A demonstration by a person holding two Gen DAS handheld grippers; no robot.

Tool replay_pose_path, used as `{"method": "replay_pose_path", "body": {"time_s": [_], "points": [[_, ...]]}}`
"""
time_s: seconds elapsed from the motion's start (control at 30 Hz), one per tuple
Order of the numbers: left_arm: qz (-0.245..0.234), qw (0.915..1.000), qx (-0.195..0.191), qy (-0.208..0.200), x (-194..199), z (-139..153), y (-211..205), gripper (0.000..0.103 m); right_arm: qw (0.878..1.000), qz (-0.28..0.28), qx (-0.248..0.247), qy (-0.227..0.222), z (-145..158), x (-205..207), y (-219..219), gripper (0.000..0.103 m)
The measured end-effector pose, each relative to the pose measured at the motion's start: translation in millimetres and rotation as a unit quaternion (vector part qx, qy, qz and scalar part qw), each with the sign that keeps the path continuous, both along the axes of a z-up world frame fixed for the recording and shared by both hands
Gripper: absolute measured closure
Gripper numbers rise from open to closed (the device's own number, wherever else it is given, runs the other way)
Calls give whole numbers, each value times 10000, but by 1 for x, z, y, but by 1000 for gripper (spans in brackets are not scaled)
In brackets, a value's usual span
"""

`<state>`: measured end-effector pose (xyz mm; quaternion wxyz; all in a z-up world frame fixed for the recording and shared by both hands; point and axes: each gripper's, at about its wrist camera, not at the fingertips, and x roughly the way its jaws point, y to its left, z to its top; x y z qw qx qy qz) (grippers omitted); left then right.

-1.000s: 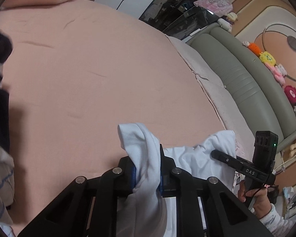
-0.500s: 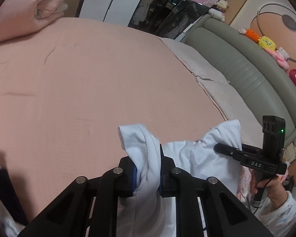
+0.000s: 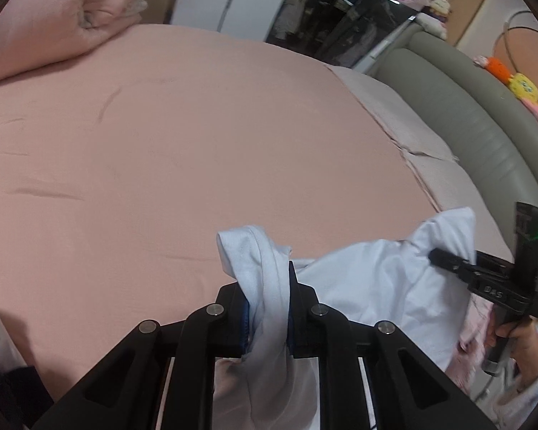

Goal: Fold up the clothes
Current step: 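Hold the shirt edge with both grippers and lift it slightly, then release the shirt with both grippers and spread it flat on the bed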

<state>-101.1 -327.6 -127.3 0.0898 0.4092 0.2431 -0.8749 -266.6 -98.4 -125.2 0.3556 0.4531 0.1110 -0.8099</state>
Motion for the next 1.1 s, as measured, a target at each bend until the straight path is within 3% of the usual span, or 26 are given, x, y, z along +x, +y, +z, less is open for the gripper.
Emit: {"method": "replay_pose_path", "body": {"time_s": [0.13, 0.2, 0.3, 0.4, 0.43, 0.47, 0.53, 0.57, 0.6, 0.8, 0.93, 1.1], "points": [[-178, 9998, -33, -114, -15, -1, -1, 90, 9996, -15, 177, 236, 6, -16, -12, 81], [-278, 9986, -94, -429, -25, -8, 1, 90, 9990, -20, 407, 202, -3, -20, -17, 80], [-335, 9977, 2, -588, -30, -18, 5, 89, 9983, -76, 586, -1, -18, -23, -15, 79], [-56, 9965, -29, -831, -33, -22, 2, 76, 9974, -137, 696, -115, -31, -26, -12, 71], [61, 9956, -50, -938, -35, -23, 0, 55, 9966, -186, 795, -85, -33, -26, -10, 62], [116, 9944, -279, -1017, -37, -22, 2, 20, 9958, -270, 874, -28, -33, -27, -7, 52], [231, 9908, -781, -1080, -40, -19, 3, 1, 9941, -446, 981, 102, -32, -29, -2, 39], [259, 9899, -914, -1053, -40, -16, 4, 1, 9932, -538, 1015, 173, -30, -31, 2, 27], [308, 9900, -944, -1001, -38, -13, 4, 1, 9922, -634, 1042, 238, -28, -32, 5, 23], [436, 9913, -864, -887, -34, -1, 9, 1, 9939, -833, 710, 148, -15, -38, 20, 22], [122, 9870, -1293, -951, -24, 3, 31, 1, 9959, -598, 652, 208, -15, -26, 2, 22], [-388, 9736, -2005, -1020, 1, -1, 64, 1, 9915, -91, 1141, 619, -21, 7, 3, 22]]}}
